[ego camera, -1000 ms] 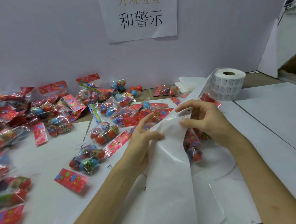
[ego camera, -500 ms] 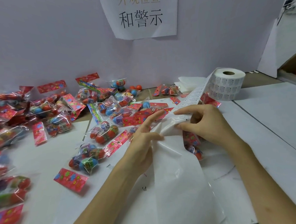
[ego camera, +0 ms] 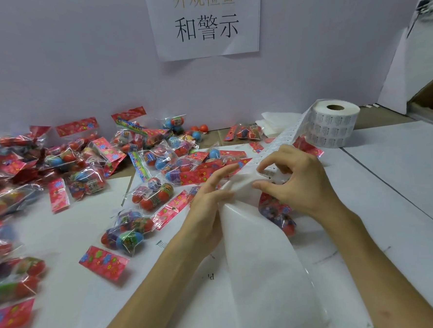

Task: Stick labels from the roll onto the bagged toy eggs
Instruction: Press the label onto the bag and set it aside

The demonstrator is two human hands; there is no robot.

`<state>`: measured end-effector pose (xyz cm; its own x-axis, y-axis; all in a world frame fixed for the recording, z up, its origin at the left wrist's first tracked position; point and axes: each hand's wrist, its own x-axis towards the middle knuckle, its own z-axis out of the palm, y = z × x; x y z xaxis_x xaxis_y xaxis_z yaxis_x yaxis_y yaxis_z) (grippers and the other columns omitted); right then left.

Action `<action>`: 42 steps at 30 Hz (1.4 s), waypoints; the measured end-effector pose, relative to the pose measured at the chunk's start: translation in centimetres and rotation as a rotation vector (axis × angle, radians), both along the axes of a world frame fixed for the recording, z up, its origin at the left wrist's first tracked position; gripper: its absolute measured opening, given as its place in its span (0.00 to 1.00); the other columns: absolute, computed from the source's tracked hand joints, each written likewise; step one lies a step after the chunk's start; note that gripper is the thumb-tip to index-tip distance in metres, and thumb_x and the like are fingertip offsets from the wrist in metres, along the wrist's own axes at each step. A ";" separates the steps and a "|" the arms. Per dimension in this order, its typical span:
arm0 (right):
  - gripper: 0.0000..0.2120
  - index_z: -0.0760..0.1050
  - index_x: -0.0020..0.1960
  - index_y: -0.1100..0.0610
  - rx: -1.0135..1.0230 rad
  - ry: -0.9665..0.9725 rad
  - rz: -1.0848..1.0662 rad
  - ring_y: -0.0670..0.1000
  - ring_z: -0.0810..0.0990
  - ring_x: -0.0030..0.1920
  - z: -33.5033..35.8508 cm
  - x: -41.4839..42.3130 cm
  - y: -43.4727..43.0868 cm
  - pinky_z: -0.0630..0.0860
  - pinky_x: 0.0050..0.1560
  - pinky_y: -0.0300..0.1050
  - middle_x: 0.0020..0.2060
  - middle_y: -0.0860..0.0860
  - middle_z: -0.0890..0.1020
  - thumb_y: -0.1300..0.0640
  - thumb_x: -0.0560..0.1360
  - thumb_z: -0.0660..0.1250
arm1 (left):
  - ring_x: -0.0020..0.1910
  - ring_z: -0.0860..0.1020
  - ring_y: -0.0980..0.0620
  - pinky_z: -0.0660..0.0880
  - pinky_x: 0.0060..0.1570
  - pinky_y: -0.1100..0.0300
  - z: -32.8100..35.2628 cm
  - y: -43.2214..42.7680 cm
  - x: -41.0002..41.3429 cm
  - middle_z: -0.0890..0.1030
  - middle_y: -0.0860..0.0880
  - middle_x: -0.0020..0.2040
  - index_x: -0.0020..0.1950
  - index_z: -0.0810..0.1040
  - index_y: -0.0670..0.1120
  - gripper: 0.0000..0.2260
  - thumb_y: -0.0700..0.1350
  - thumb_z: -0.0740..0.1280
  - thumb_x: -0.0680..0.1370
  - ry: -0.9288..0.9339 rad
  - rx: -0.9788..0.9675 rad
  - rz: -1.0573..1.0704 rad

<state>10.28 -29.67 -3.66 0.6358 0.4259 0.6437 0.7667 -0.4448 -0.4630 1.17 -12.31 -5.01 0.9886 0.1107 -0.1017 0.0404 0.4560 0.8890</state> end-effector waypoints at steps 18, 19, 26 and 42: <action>0.08 0.85 0.39 0.50 0.095 0.334 0.037 0.49 0.78 0.39 0.4 1.0 -1.5 0.73 0.41 0.33 0.36 0.43 0.84 0.62 0.70 0.79 | 0.63 0.77 0.41 0.80 0.47 0.54 -0.4 -0.4 0.4 0.81 0.50 0.59 0.40 0.88 0.52 0.26 0.23 0.61 0.73 -0.023 0.135 0.025; 0.08 0.85 0.40 0.50 0.096 0.309 0.002 0.47 0.78 0.39 0.4 1.1 -1.7 0.73 0.41 0.32 0.36 0.43 0.84 0.62 0.71 0.79 | 0.62 0.78 0.42 0.81 0.45 0.55 -0.5 -0.3 0.4 0.82 0.52 0.58 0.40 0.88 0.53 0.26 0.23 0.62 0.73 -0.015 0.131 0.026; 0.07 0.85 0.44 0.52 0.053 0.294 0.109 0.46 0.75 0.36 0.9 -0.2 -1.4 0.74 0.39 0.38 0.40 0.47 0.82 0.59 0.69 0.80 | 0.48 0.80 0.42 0.81 0.38 0.55 -0.5 0.3 0.2 0.80 0.45 0.59 0.45 0.87 0.52 0.23 0.27 0.64 0.66 0.009 0.064 -0.101; 0.05 0.86 0.43 0.59 0.081 0.293 0.131 0.47 0.82 0.43 1.3 -0.7 -1.2 0.79 0.45 0.45 0.43 0.50 0.84 0.64 0.68 0.80 | 0.44 0.82 0.44 0.81 0.36 0.55 -1.0 0.1 0.5 0.84 0.46 0.49 0.35 0.83 0.49 0.19 0.26 0.62 0.67 -0.048 0.005 -0.200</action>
